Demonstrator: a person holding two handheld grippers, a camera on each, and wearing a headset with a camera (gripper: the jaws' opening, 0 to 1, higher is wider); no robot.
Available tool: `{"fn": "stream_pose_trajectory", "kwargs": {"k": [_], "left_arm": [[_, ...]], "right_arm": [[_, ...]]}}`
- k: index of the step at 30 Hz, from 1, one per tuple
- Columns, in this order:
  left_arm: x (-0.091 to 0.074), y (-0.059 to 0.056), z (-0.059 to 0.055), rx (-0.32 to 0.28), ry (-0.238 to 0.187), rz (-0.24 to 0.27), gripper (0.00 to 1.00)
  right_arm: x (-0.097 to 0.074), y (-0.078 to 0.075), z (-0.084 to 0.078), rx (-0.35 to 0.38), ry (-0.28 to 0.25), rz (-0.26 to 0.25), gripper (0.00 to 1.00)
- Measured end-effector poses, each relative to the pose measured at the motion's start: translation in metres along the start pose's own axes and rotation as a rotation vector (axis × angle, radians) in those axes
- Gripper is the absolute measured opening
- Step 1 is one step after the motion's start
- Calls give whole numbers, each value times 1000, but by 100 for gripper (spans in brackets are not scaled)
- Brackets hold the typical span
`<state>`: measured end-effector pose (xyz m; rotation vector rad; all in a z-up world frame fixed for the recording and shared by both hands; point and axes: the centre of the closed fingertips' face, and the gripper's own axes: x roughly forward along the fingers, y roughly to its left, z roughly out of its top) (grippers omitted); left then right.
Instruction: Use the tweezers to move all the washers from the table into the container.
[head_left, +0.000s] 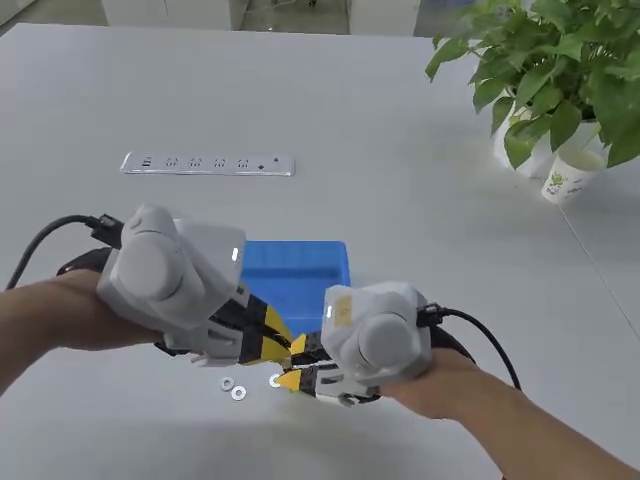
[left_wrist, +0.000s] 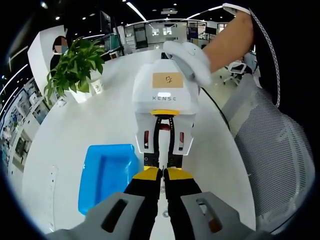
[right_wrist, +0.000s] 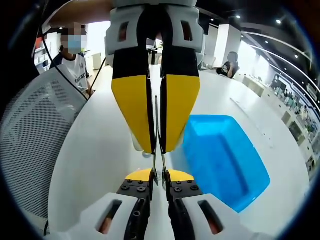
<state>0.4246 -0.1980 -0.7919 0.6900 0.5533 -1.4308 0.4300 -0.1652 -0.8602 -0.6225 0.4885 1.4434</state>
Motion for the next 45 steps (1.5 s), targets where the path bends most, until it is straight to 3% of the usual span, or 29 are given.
{"fn": "stream_pose_trajectory", "kwargs": {"k": [29, 45], "left_arm": [[9, 10, -6, -12, 6, -19, 7], [11, 14, -3, -23, 12, -18, 7]], "right_arm": [[9, -8, -11, 7, 6, 17, 13], [0, -9, -9, 16, -2, -5, 15]]}}
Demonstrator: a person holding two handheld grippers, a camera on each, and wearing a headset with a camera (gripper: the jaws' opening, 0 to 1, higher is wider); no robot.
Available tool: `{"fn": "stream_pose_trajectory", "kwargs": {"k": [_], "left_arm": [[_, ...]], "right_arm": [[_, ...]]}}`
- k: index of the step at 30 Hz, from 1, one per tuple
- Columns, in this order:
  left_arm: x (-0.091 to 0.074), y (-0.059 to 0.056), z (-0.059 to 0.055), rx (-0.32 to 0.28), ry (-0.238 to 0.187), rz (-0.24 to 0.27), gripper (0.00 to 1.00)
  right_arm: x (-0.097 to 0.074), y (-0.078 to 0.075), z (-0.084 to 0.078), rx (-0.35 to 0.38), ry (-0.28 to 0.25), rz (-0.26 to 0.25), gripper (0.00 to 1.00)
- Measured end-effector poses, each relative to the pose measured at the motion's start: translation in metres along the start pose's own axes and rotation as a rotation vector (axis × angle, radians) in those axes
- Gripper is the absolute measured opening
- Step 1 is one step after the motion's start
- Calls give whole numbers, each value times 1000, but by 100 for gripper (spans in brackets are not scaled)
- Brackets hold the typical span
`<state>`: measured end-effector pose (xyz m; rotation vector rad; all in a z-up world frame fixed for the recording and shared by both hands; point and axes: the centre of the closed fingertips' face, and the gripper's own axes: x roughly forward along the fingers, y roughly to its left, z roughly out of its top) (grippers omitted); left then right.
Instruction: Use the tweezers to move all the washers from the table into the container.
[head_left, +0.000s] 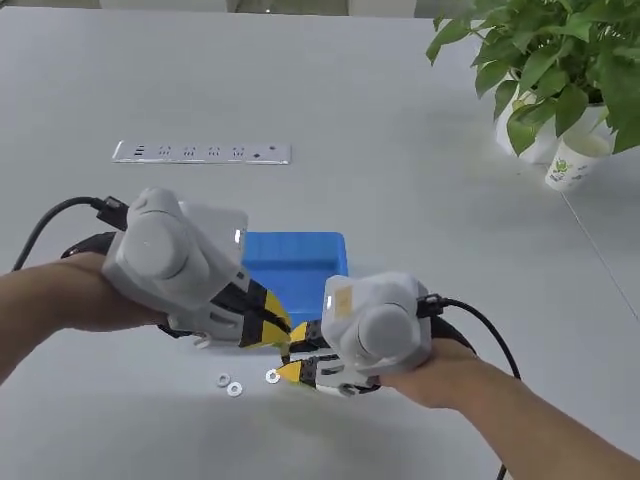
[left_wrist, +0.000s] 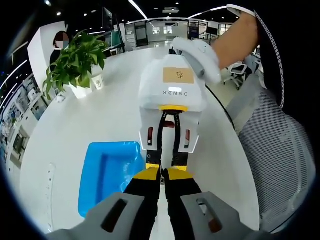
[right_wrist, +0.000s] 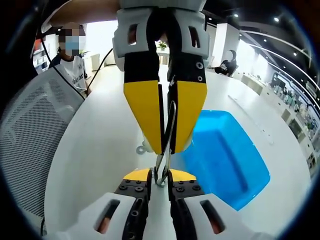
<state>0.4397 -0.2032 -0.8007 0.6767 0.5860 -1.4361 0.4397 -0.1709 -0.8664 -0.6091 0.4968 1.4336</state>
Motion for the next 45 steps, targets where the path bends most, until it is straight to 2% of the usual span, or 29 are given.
{"fn": "stream_pose_trajectory", "kwargs": {"k": [11, 25, 35, 45], "left_arm": [[0, 3, -1, -5, 0, -15, 7], [0, 0, 0, 1, 2, -25, 7], [-1, -2, -2, 15, 30, -33, 7], [-6, -1, 4, 24, 32, -29, 7]], "right_arm": [[-1, -2, 1, 28, -3, -8, 13], [-1, -1, 1, 64, -6, 3, 11], [-1, -1, 1, 49, 3, 1, 11], [-6, -3, 7, 40, -1, -3, 11]]}}
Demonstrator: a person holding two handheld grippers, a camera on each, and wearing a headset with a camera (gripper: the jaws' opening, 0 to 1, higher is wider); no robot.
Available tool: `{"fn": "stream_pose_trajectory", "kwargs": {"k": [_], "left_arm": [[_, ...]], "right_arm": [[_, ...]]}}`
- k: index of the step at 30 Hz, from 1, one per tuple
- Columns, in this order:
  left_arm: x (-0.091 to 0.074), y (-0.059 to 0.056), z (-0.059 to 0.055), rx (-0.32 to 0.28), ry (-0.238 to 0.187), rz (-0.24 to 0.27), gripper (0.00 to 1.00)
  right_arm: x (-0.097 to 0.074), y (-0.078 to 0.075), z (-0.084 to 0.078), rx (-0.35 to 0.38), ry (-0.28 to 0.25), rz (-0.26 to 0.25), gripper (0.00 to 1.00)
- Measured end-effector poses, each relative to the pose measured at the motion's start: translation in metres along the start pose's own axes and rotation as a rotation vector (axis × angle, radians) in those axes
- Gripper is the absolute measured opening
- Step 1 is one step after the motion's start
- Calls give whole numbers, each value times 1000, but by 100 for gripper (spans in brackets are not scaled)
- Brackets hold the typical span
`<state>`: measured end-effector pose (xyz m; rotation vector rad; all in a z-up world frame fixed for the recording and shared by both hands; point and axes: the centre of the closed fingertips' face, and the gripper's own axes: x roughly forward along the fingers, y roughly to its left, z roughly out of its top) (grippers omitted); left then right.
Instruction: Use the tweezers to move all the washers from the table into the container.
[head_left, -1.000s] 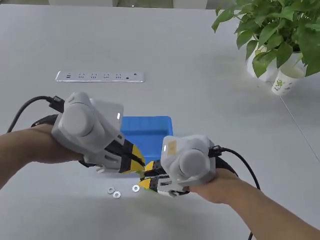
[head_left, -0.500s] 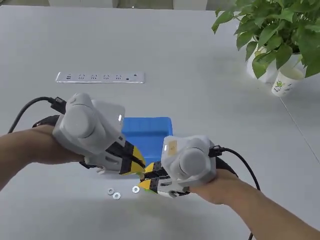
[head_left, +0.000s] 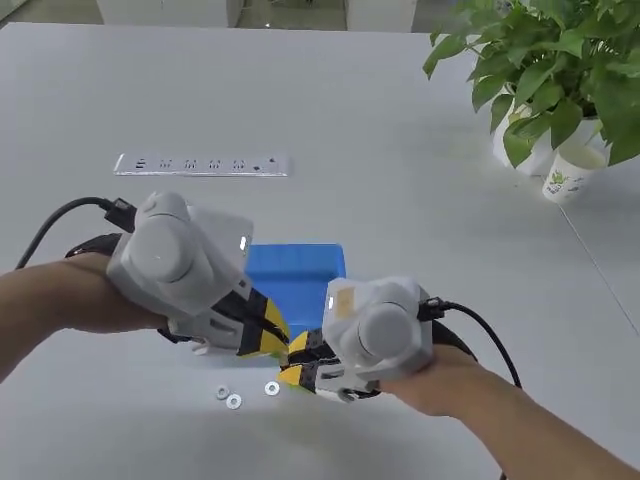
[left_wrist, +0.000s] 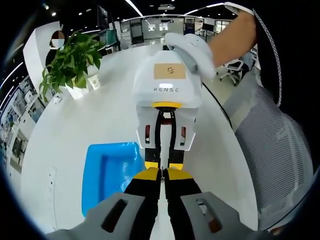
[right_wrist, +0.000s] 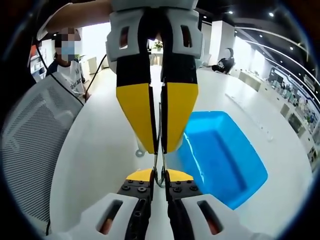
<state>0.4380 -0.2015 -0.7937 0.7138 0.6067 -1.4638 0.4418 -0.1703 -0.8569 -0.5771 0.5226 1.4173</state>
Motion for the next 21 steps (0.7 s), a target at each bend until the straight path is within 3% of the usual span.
{"fn": "stream_pose_trajectory", "kwargs": {"k": [11, 21], "left_arm": [[-11, -2, 5, 5, 10, 5, 7], [-29, 2, 14, 15, 14, 22, 7]], "right_arm": [[-6, 1, 10, -21, 2, 1, 11], [-15, -4, 30, -24, -26, -6, 11]]}}
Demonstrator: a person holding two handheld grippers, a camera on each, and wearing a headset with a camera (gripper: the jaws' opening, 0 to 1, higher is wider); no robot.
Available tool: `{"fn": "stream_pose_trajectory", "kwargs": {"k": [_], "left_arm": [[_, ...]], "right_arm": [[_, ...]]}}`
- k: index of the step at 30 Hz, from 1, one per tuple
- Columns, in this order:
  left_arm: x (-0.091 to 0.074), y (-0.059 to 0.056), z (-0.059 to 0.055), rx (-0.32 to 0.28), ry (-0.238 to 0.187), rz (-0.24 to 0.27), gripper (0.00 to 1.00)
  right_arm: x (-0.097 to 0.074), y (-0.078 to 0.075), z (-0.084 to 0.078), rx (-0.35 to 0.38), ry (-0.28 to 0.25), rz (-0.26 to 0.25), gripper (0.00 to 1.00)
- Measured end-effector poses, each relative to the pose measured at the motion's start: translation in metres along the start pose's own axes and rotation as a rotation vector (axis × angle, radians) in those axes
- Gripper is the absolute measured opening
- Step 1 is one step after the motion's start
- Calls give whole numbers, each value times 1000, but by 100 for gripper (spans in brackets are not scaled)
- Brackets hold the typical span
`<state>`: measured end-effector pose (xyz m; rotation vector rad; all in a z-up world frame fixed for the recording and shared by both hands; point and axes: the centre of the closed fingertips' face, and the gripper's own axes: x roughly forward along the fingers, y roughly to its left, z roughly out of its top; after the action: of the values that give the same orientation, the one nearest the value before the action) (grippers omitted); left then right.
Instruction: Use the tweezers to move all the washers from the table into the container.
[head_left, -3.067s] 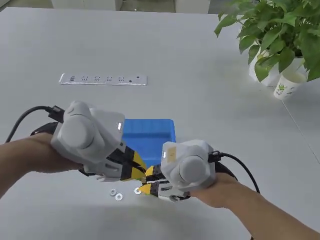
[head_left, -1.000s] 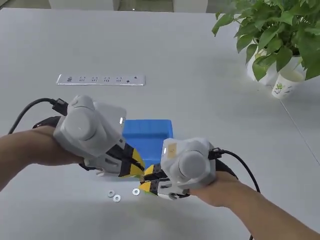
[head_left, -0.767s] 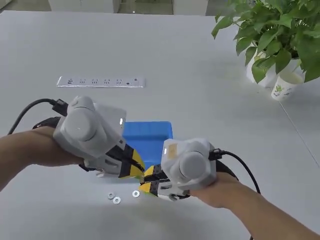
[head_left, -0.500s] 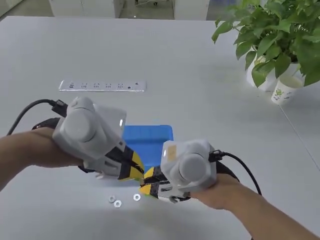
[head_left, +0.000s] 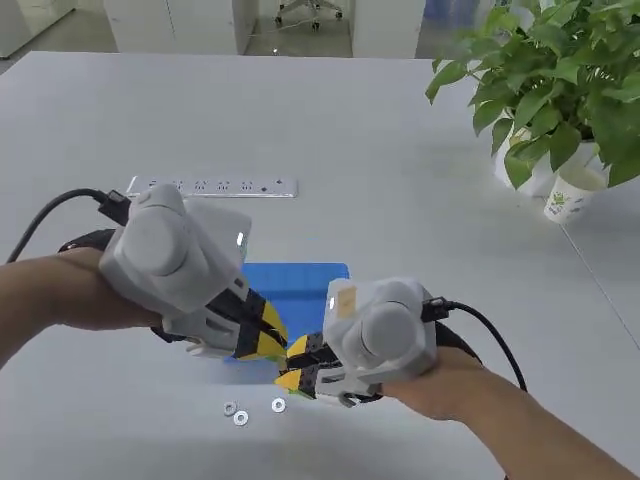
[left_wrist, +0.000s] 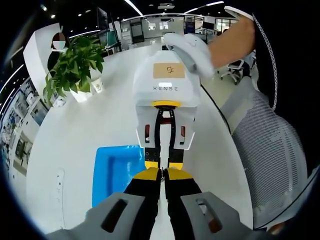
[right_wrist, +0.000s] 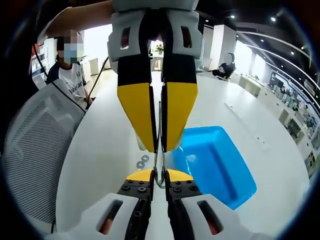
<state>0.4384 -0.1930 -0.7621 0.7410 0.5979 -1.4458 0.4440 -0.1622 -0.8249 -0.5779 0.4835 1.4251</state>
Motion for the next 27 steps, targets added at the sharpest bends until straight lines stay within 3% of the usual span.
{"fn": "stream_pose_trajectory", "kwargs": {"k": [11, 27], "left_arm": [[-13, 9, 7, 22, 11, 8, 7], [-16, 36, 14, 69, 18, 20, 7]], "right_arm": [[-7, -9, 14, -18, -11, -12, 11], [-16, -40, 17, -25, -21, -47, 11]]}}
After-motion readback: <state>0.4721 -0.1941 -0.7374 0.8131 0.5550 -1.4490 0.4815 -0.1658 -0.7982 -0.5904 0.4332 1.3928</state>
